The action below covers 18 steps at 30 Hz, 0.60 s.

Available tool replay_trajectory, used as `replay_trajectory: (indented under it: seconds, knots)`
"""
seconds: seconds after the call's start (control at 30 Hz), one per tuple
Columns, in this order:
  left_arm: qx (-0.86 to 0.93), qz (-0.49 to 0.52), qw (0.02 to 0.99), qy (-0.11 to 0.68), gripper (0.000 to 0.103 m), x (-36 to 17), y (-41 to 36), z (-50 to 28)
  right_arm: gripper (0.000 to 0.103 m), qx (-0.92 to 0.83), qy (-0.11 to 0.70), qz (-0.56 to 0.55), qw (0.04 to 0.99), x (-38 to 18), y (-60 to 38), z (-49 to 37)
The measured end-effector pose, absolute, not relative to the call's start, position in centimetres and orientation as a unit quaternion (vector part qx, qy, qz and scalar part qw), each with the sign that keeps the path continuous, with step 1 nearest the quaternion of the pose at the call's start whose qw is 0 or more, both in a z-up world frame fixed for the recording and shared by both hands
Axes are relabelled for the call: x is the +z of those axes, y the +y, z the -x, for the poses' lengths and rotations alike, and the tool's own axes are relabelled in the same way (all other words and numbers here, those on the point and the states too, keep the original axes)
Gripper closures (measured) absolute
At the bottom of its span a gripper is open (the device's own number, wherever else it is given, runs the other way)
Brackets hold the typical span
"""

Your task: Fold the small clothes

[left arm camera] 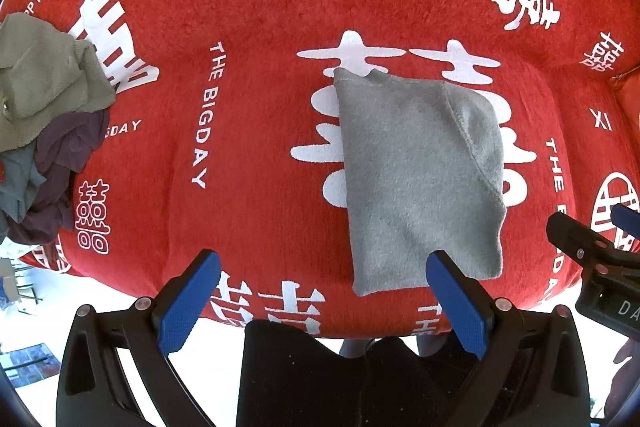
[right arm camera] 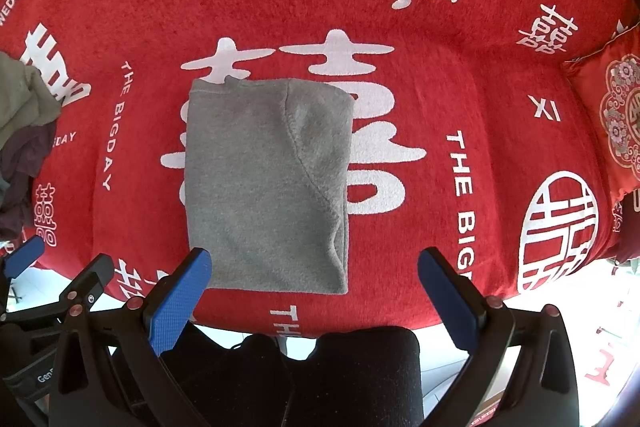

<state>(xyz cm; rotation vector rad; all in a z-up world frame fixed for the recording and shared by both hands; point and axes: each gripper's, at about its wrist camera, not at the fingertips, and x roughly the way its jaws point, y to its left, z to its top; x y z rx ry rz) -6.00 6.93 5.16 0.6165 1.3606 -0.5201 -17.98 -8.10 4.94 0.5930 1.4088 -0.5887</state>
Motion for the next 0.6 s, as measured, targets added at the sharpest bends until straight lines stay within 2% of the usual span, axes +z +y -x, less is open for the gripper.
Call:
replay_trajectory:
  seconds: [0.6]
  knots:
    - [-0.234,-0.277,0.703,0.612,0.0,5.08,6.47,5.9,0.0,-0.261,0.632,-0.263,0.681,4.66,-8.27,17.57]
